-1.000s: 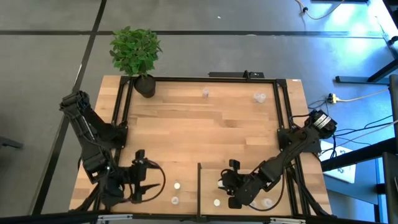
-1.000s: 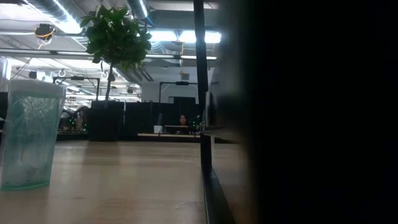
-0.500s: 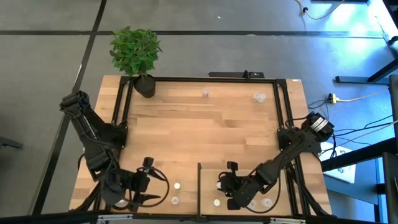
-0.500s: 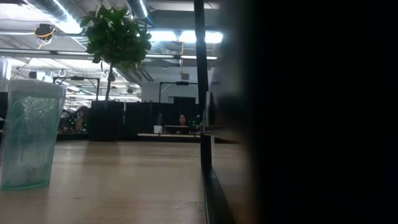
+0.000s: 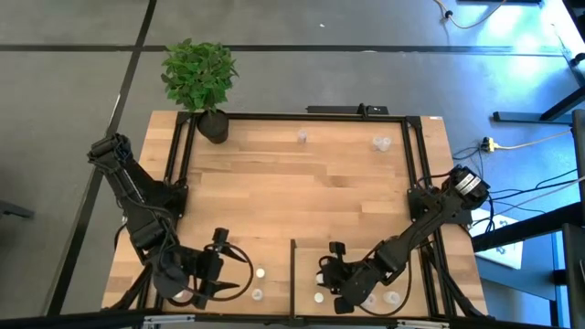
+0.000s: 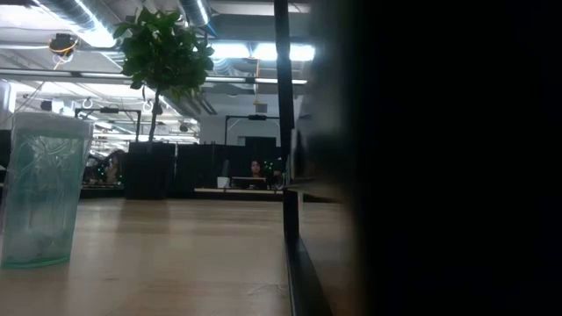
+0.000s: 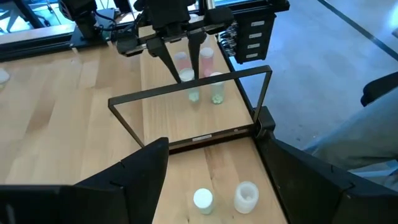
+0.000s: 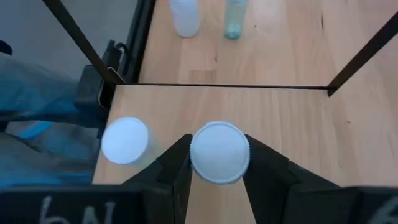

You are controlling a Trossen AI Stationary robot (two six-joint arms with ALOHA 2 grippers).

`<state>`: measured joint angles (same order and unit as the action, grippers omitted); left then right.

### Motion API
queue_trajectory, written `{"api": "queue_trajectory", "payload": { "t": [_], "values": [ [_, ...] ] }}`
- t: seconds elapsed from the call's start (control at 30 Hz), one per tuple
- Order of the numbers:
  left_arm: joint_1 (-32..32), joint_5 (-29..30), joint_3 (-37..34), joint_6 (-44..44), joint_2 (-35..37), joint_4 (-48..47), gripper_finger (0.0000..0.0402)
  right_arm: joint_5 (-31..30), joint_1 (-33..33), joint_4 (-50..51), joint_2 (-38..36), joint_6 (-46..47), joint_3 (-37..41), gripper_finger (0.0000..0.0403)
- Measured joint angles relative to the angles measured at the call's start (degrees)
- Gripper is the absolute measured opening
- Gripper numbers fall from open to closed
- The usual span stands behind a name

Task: Pick and place medicine bottles onto shelf by color
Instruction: Put the left green pill bottle on the shelf aligned with the other green pill bottle

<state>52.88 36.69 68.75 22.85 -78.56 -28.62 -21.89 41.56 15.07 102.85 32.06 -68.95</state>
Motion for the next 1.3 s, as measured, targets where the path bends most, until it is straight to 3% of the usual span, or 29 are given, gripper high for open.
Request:
{"api": "queue_trajectory", "payload": {
  "t": [0.5,0.9,1.3],
  "values": [
    [0.0,0.0,0.0,0.0,0.0,0.0,0.0267,0.1,0.0,-0.3,0.0,-3.5,0.0,0.0126],
    [0.0,0.0,0.0,0.0,0.0,0.0,0.0267,3.7,-1.8,-0.1,0.0,-2.7,-0.1,0.0126],
    [0.0,0.0,0.0,0.0,0.0,0.0,0.0267,6.1,-4.0,6.7,0.0,-2.7,-3.8,0.0126]
  ]
}}
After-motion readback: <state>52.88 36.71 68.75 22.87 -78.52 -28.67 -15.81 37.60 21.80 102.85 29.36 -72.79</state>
